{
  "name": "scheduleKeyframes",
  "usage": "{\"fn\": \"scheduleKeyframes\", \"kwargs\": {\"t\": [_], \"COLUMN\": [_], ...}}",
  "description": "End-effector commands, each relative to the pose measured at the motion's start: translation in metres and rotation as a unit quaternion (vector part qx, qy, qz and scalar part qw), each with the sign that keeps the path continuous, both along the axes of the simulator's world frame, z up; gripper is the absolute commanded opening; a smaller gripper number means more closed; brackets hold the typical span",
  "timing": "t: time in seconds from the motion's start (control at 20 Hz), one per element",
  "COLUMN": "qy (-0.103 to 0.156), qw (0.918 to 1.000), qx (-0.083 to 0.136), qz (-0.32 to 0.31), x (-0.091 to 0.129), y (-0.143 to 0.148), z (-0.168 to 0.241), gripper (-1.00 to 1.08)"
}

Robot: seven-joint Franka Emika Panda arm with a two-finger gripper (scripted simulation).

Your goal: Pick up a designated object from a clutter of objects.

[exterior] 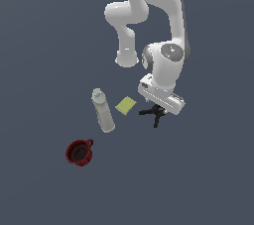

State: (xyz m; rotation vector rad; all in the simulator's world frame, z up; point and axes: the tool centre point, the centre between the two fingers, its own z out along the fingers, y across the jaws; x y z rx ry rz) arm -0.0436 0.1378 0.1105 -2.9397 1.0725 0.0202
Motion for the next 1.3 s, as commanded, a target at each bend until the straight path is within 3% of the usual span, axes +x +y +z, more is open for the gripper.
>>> {"fn": "scheduleKeyframes", "kwargs": {"t": [0.0,0.55,1.25], "qy": [-0.001,-0.003,-0.003], "qw": [0.9997,0.9967,0.9964], "qx": [-0.002,-0.008,-0.008], "qz": [-0.024,-0.081,-0.084], "x": [-0.006,-0.023,-0.025], "y": [0.007,0.020,0.021], "z": [-0.012,-0.039,-0.064], "gripper": [1.00,1.00,1.00]}}
